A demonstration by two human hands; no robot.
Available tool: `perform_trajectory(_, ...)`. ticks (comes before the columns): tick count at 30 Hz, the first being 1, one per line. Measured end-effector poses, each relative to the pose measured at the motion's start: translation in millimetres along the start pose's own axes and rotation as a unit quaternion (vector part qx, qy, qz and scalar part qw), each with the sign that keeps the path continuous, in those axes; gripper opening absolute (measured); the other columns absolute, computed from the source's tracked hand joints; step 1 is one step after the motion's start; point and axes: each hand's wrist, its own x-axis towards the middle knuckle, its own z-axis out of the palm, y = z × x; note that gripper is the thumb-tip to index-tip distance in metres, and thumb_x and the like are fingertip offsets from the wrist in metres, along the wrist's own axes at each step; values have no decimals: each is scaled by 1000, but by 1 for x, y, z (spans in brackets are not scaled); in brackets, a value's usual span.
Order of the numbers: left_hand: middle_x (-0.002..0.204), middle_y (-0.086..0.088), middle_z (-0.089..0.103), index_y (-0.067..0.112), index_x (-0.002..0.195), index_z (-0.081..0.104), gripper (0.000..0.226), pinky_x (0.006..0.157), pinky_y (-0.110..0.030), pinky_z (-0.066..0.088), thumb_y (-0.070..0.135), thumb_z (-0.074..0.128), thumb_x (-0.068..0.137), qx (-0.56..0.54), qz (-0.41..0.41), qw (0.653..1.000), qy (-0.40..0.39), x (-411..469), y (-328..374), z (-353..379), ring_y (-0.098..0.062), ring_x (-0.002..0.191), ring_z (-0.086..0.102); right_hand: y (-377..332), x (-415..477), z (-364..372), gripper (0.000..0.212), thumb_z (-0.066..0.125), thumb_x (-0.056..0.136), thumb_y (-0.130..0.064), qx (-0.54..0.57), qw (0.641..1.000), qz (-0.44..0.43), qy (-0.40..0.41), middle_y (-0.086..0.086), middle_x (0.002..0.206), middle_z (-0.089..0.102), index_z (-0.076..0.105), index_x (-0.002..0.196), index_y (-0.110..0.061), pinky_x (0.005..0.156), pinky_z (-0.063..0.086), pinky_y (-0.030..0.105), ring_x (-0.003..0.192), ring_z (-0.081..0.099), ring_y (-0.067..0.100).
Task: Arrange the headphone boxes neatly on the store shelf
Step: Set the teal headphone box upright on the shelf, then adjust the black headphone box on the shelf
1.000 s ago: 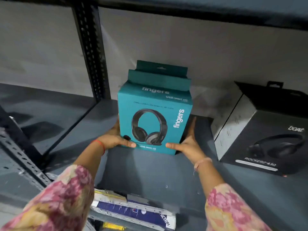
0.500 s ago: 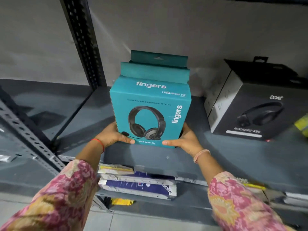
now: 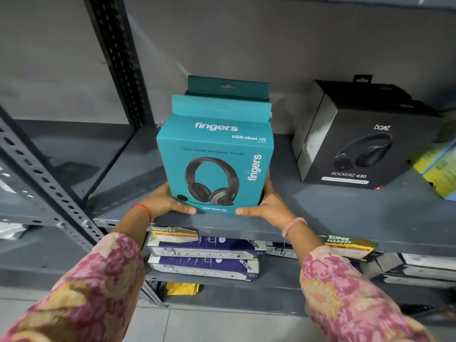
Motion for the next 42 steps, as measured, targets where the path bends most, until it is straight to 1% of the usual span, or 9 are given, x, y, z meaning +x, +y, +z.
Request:
perform_trajectory(3,120,6,60,21,138,32,122,85,-19,52,40,91,32,-26,27,989,141,-19,-3,15,-17,118,55,0,-23,-5,130,77,46,-54,-68,997,1,44,-11,152,-25,-28,123,-52,118,12,41,142,-6,11)
perform_trajectory(7,129,-2,53,33,136,34,91,104,-27,38,63,67,57,75,143,897,412,-81,-10,102,-14,121,48,15,-67,-33,122,70,54,-55,-114,984,-24,133,-20,145,-33,-28,126,-51,111,11,25,138,-17,4)
perform_trajectory(12,122,15,61,29,125,49,58,100,-14,38,59,55,77,148,274,912,268,-42,16,216,-4,115,54,32,-76,-94,98,76,65,-33,-63,959,-59,269,-24,138,32,7,132,-52,104,35,21,131,39,14)
perform_trajectory(15,125,35,51,34,131,41,70,98,-5,35,57,66,70,42,234,949,204,26,54,251,13,117,46,38,-73,-147,83,79,62,-31,-4,914,-105,391,-43,119,46,29,121,-60,97,44,24,107,55,0)
perform_trajectory(17,134,26,39,28,138,29,93,99,-4,32,41,79,61,-36,168,966,194,78,78,263,11,124,37,46,-63,-197,95,84,54,-29,49,900,-91,424,-18,131,49,27,125,-56,105,40,42,112,50,2)
perform_trajectory(21,156,1,15,21,147,2,132,116,-31,23,40,86,47,-11,67,988,137,166,98,252,-12,141,20,56,-33,-284,119,73,62,7,107,959,-59,256,-8,146,27,-5,142,-35,103,43,38,128,39,8)
perform_trajectory(27,129,-3,54,10,135,37,97,87,-9,43,9,85,50,-20,38,998,36,206,104,244,-19,120,50,66,13,-337,135,90,17,-40,76,996,34,25,-7,108,67,29,135,-15,80,53,42,87,66,4)
perform_trajectory(30,116,2,62,10,130,43,91,81,-10,47,15,80,47,-43,32,997,57,209,101,248,-9,104,58,71,23,-336,97,89,33,-21,87,995,45,35,-16,79,74,49,121,-10,83,52,42,77,67,4)
perform_trajectory(42,113,2,66,10,123,53,93,90,-24,48,34,84,38,-25,20,998,52,128,78,258,-13,104,62,70,-69,-291,56,80,53,-6,102,988,36,106,0,95,68,58,103,-19,72,58,28,86,66,15)
